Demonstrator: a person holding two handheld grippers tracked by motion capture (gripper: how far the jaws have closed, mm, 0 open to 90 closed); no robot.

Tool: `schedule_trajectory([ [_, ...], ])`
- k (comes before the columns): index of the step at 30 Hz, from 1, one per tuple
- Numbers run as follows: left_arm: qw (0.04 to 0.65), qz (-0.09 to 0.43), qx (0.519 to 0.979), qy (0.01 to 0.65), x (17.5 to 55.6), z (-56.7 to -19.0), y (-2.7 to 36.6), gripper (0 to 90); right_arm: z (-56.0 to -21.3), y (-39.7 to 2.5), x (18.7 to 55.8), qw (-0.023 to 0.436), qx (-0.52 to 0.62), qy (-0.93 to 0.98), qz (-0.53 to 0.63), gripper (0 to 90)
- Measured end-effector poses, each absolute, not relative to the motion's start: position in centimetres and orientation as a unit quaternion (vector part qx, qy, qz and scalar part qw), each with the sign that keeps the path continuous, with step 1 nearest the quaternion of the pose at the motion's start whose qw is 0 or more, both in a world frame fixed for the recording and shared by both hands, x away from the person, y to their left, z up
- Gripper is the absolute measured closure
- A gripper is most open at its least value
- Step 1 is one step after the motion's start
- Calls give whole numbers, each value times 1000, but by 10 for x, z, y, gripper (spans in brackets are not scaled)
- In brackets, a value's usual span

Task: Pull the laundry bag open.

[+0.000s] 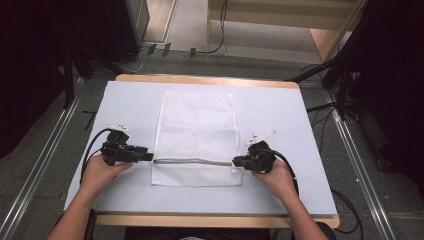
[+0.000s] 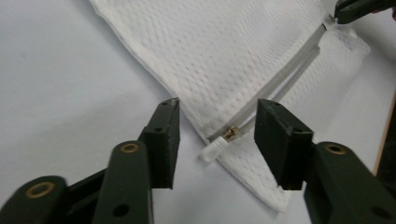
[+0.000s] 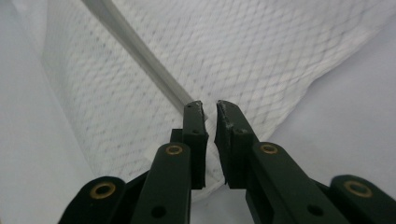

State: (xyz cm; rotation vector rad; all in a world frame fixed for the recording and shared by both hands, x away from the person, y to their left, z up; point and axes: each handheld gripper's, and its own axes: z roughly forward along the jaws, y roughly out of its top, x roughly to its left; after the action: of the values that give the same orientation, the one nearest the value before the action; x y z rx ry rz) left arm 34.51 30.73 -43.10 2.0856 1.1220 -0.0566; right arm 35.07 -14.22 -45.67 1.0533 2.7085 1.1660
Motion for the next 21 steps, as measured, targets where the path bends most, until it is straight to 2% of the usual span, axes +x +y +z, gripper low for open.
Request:
schedule_trajectory([
  [3, 379, 2, 813, 442, 345, -430, 310, 426, -453, -151, 355, 12, 349, 850, 394, 745],
  [4, 378, 5, 814, 441, 346, -429, 311, 426, -453, -151, 355, 12, 349, 850, 394, 745],
  [5, 375, 12, 814, 444, 347, -430, 313, 412, -453, -155, 357, 19, 351, 848, 397, 702],
  [6, 375, 12, 814, 444, 347, -430, 313, 402, -453, -155, 357, 19, 351, 848, 397, 702],
  [7, 373, 16, 813, 446, 347, -430, 314, 397, -454, -158, 359, 24, 355, 844, 402, 651],
  [10, 371, 23, 811, 451, 349, -431, 317, 380, -454, -161, 360, 31, 358, 841, 405, 605],
  [11, 372, 27, 809, 454, 350, -432, 320, 372, -454, -164, 362, 39, 361, 838, 407, 542],
  [14, 370, 31, 807, 460, 352, -432, 323, 365, -455, -167, 363, 43, 367, 834, 409, 492],
  [15, 367, 35, 805, 465, 353, -433, 326, 359, -456, -171, 365, 49, 374, 831, 409, 439],
  [21, 367, 50, 800, 472, 357, -434, 334, 343, -459, -184, 370, 65, 391, 822, 408, 388],
])
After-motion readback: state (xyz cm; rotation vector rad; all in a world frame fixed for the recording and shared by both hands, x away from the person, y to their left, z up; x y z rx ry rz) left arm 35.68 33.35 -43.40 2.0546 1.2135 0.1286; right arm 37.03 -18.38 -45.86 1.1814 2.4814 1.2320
